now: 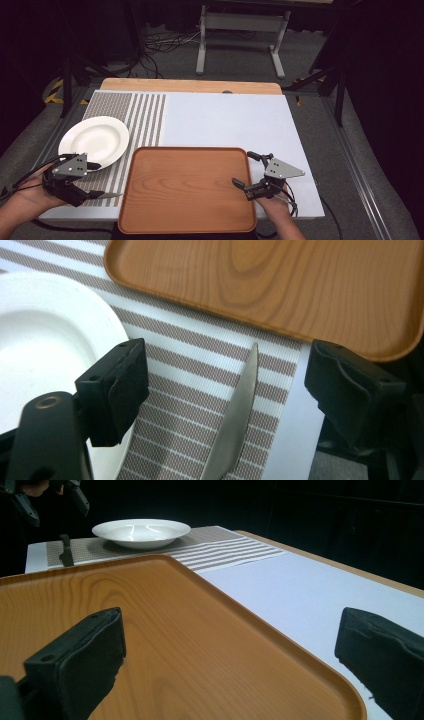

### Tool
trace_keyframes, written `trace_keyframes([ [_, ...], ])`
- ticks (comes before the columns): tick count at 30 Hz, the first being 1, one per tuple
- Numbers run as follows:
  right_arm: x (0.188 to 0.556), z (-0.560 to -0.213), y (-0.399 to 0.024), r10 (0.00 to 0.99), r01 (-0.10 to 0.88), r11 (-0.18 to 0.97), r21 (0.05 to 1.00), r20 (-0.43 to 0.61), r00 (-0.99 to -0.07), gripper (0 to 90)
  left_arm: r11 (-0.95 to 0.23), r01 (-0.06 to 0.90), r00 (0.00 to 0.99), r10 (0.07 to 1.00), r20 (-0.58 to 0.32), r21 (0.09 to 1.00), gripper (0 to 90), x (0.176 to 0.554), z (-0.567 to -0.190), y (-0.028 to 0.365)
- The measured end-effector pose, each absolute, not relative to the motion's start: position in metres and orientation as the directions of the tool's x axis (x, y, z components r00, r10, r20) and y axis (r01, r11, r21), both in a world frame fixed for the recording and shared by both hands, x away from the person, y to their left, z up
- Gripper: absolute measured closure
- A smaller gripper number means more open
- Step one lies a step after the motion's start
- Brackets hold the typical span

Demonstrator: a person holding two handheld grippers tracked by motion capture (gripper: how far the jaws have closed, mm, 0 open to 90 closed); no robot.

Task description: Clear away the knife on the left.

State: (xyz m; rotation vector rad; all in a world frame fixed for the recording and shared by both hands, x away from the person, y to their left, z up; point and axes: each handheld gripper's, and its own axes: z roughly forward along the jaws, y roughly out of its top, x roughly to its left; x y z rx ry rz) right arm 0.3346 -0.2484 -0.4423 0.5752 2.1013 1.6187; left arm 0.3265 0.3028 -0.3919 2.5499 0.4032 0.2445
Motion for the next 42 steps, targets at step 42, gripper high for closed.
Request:
trace_keyframes([
  [42,0.335,-0.442,-0.25,0.551,0.071,0.226,0.972,-0.067,-0.832,0.5,-0.981,0.131,0.987,0.142,0.069,0.143,49.3,0.339,-0.42,0.332],
])
